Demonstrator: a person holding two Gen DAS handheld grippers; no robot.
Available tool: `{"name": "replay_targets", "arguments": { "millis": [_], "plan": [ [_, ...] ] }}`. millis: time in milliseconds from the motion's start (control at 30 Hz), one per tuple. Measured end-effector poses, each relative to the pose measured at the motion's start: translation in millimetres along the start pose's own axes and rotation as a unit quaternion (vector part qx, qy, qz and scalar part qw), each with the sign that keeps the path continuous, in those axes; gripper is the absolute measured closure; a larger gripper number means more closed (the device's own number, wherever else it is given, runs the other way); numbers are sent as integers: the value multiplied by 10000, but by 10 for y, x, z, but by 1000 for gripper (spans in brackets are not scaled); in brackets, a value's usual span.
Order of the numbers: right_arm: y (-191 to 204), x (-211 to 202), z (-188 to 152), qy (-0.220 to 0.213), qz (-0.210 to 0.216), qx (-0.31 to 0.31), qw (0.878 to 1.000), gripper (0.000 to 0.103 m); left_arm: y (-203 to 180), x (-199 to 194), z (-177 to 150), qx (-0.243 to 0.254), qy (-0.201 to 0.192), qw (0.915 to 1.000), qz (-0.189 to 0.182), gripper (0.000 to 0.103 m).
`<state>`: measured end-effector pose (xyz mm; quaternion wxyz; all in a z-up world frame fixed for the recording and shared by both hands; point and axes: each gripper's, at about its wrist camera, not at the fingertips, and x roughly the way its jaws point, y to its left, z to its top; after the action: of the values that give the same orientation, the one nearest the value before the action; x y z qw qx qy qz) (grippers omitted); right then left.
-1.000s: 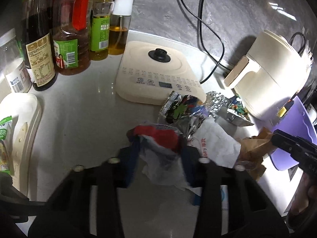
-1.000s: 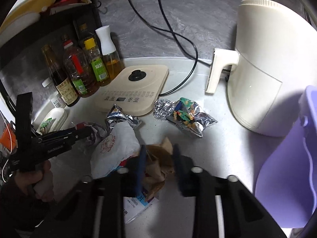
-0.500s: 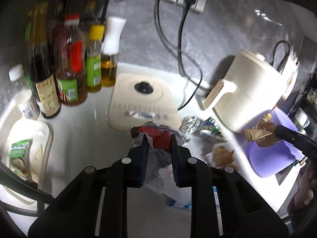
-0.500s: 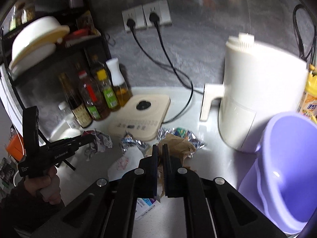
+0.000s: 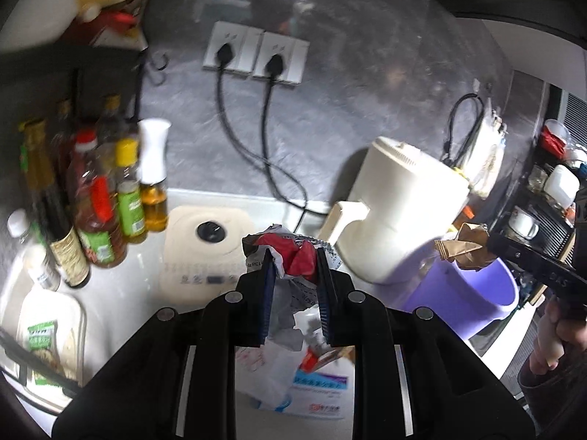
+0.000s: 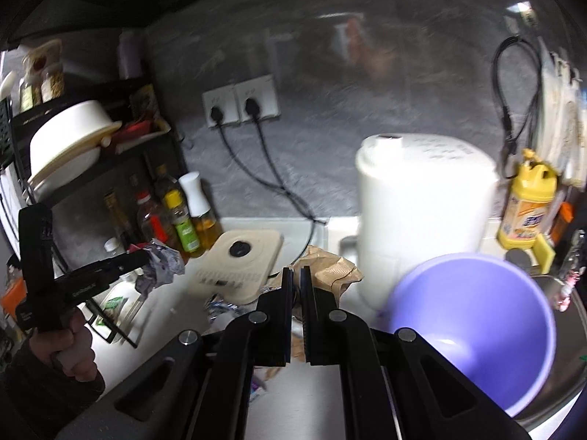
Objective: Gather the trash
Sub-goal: 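Drop both held pieces into the lavender bucket by opening both grippers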
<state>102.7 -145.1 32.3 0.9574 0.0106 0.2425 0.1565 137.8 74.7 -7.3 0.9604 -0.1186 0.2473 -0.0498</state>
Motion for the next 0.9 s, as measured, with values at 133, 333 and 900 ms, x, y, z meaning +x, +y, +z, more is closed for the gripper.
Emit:
{"name": "replay_targets", "arguments": {
  "millis": [133, 333, 900],
  "plan": [
    [-187, -121, 35, -124, -269, 113, 9995, 97, -251, 62, 100, 290, -32, 9994, -160, 81],
    [-491, -348, 61, -333, -709, 300, 9965, 97, -593, 171, 218, 547, -108, 9969, -558, 81],
    [-1103, -1039, -248, -563, -2154, 881, 9709, 15, -1659, 581, 302, 1230, 103, 9758, -1805, 80]
  ]
}}
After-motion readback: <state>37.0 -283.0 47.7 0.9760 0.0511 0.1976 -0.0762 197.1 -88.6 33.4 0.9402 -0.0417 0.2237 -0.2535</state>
